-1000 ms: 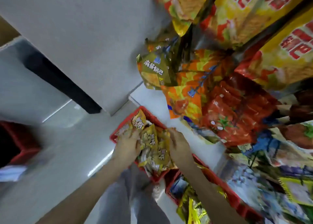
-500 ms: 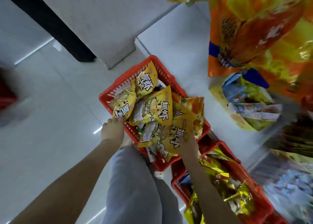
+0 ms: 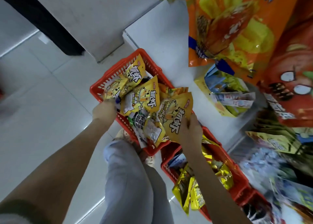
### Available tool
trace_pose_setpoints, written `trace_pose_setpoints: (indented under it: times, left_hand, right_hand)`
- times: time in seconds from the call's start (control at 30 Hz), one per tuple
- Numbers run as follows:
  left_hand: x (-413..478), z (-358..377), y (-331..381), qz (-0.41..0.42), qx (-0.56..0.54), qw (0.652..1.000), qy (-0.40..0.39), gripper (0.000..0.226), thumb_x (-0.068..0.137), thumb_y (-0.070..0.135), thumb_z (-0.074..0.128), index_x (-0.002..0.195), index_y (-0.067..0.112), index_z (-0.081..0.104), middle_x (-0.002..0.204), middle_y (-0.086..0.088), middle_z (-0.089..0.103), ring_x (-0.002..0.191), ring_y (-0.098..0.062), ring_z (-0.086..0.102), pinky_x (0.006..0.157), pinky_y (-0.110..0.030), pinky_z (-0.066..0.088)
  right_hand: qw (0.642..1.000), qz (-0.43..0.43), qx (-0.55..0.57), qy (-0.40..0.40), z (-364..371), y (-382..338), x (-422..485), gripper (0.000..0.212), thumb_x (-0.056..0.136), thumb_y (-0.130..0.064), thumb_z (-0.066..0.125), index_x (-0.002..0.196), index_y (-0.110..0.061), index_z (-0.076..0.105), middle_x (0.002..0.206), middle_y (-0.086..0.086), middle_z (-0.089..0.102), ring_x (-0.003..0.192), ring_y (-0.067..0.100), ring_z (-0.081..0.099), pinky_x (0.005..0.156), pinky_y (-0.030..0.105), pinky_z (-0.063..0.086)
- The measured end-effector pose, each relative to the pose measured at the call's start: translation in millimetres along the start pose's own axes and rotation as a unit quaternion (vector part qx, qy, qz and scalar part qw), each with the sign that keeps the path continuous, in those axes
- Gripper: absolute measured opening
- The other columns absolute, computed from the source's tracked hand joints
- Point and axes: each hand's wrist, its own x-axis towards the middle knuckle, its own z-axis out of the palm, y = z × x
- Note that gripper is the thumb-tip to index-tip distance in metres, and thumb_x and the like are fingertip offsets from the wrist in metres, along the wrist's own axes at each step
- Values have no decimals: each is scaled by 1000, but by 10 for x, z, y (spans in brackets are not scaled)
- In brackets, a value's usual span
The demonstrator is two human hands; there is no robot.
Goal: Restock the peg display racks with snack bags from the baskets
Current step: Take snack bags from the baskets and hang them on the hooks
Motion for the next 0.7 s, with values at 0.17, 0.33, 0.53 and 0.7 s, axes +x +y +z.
trace_pose_setpoints:
  times: [0.17, 0.33, 0.53, 0.7]
  left_hand:
    - [-640, -802, 441, 80, -131, 986, 64, 21, 96, 14, 46, 90, 0, 61, 92, -11, 56, 69, -23, 52, 52, -25, 39]
    - [-1428, -1862, 667, 120, -309, 939, 92, 30, 84, 7, 59, 55, 13, 54, 129, -20, 55, 124, -27, 49, 88, -17, 37]
    - [-2515, -3182, 824, 183, -378, 894, 155, 32, 85, 5, 61, 54, 10, 51, 115, -2, 51, 88, -8, 52, 69, -8, 32]
    - [-3140, -4039, 853, 216, -391, 881, 157, 24, 85, 24, 60, 64, 15, 59, 97, -8, 56, 98, -19, 52, 84, -28, 41]
  right_hand:
    - [992, -111, -35, -56, -438, -458, -350, 67, 97, -7, 41, 151, -35, 12, 51, 1, 36, 41, 10, 34, 41, 27, 30]
    - [988, -138, -10, -73, -1181, -1336, -866, 21, 99, -12, 43, 112, -20, 58, 56, 5, 50, 44, 8, 53, 49, 22, 45]
    - [981, -154, 64, -102, -2156, -2201, -1532, 18, 98, -5, 42, 110, -13, 53, 104, 5, 64, 94, 29, 62, 88, 50, 50]
    - [893, -315, -299, 116, -2653, -2673, -1857, 22, 99, -19, 47, 98, -6, 66, 89, 14, 65, 94, 34, 54, 78, 42, 40]
